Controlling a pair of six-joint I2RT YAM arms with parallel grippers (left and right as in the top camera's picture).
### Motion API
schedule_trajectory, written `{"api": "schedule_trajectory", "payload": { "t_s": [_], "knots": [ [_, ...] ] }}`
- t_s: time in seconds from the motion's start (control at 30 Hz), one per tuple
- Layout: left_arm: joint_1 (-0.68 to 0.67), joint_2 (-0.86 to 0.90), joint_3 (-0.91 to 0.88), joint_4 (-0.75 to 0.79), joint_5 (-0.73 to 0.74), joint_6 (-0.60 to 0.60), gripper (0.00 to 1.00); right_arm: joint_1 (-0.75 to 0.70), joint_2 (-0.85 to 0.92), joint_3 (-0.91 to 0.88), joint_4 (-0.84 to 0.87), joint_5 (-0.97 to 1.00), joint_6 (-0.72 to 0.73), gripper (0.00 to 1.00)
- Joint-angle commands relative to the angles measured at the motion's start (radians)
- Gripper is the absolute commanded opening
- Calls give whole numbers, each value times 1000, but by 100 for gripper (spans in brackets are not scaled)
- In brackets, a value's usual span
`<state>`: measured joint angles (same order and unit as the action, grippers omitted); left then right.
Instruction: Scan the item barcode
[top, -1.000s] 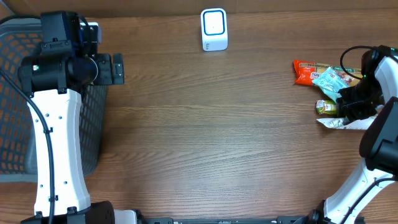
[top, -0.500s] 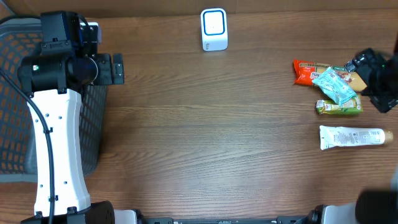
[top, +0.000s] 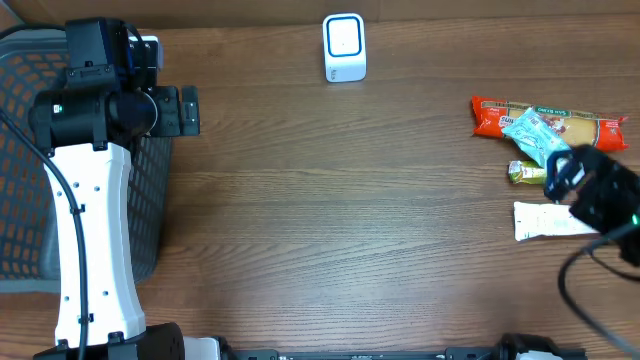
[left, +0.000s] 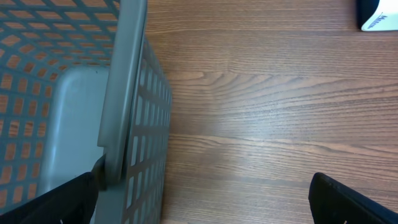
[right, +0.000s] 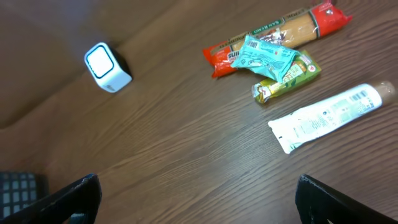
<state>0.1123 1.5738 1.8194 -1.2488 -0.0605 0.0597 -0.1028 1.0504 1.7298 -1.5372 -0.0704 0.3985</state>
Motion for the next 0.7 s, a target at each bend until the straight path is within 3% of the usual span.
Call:
{"api": "schedule_trajectory", "payload": {
  "t_s": [0.0, 0.47, 0.67],
  "knots": [
    [5, 8, 9, 3, 6, 15, 100, 6, -40, 14, 4, 5, -13, 100],
    [5, 8, 9, 3, 6, 15, 100, 6, -46, 6, 8, 31, -14, 100],
    [5, 8, 9, 3, 6, 15, 100, 12, -98, -119, 189, 68, -112, 100]
  ]
}}
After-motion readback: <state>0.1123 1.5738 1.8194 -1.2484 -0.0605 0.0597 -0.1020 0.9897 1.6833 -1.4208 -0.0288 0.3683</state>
